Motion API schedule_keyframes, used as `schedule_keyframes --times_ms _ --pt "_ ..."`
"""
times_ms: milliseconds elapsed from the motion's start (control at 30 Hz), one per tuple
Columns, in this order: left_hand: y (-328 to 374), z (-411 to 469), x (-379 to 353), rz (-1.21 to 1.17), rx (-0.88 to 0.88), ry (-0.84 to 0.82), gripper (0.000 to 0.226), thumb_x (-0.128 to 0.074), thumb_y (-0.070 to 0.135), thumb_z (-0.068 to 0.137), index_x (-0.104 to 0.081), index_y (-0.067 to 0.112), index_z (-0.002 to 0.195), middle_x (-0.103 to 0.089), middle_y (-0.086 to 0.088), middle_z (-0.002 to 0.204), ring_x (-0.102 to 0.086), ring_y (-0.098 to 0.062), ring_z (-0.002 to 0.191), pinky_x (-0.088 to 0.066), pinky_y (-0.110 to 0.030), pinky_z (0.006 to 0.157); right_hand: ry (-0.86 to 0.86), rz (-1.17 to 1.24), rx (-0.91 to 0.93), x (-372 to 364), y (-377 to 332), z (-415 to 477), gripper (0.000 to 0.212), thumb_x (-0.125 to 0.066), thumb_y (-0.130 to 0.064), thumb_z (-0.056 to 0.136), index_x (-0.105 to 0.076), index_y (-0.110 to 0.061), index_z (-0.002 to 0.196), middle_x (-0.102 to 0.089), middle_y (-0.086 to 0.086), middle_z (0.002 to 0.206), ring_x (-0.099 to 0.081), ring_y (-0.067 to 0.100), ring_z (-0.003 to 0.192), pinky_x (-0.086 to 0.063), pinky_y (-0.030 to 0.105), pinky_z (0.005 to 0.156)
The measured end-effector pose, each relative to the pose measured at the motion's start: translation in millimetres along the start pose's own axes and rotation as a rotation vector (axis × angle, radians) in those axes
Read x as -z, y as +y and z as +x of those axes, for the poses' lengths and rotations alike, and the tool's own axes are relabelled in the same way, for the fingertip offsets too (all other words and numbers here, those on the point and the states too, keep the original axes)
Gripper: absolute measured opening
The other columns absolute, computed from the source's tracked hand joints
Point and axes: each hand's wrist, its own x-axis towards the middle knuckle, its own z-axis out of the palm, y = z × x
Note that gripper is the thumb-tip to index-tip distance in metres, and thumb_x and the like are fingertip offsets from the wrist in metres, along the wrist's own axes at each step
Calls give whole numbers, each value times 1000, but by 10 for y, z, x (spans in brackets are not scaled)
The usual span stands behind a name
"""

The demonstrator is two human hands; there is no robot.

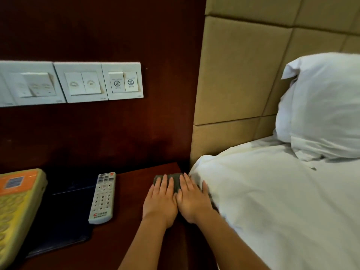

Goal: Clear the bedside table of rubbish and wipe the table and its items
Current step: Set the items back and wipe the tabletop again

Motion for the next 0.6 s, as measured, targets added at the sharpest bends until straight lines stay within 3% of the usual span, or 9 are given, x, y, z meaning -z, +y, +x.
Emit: schedule_keyframes --times_ms 100,133,233,367,467,533,600 --pt "136 -342 -20 12 -10 -41 55 -7 34 102 12 16 150 20 -5 157 16 -19 145 4 -35 120 -25 -79 14 23 5 -406 84 31 -50 79 5 -18 152 11 0 160 10 13 147 11 50 116" --pt "184 -472 -15 11 -9 -59 55 -7 34 102 12 16 150 20 -5 157 16 -19 145 4 -35 120 -50 -111 11 31 13 -546 83 28 -51 80 6 -17 152 12 1 160 11 14 147 11 50 116" --pt "305 -851 1 2 -18 -101 55 -8 35 102 12 16 150 19 -4 157 15 -19 145 3 -34 120 -114 -205 12 40 1 -962 60 -5 -42 100 6 -14 152 11 3 160 13 16 146 11 54 114" --pt "403 -1295 8 -52 -17 -109 57 -13 39 102 9 18 151 16 -1 158 11 -16 146 1 -32 119 -161 -210 29 63 -67 -1418 60 -12 -40 101 5 -11 152 8 4 160 9 17 147 18 53 113" --pt "450 -1558 -25 -23 -5 -74 59 -16 42 102 8 20 151 13 0 159 9 -14 147 0 -30 118 -204 -185 18 86 -107 -1655 59 -15 -37 103 2 -10 152 8 4 160 8 17 147 14 50 113" --pt "460 -1678 -10 -18 0 -43 59 -16 43 102 7 20 151 12 1 159 8 -14 147 -1 -29 118 -143 -162 32 28 -120 -1718 58 -17 -35 103 -3 -10 153 3 6 161 3 17 148 13 48 114" --pt "478 -1712 -39 -51 -12 89 59 -14 44 101 8 20 151 1 -1 160 1 -15 147 1 -28 117 117 -130 61 -58 -133 -1730 55 -23 -31 100 -25 -8 149 -18 10 158 -19 17 145 15 44 113"
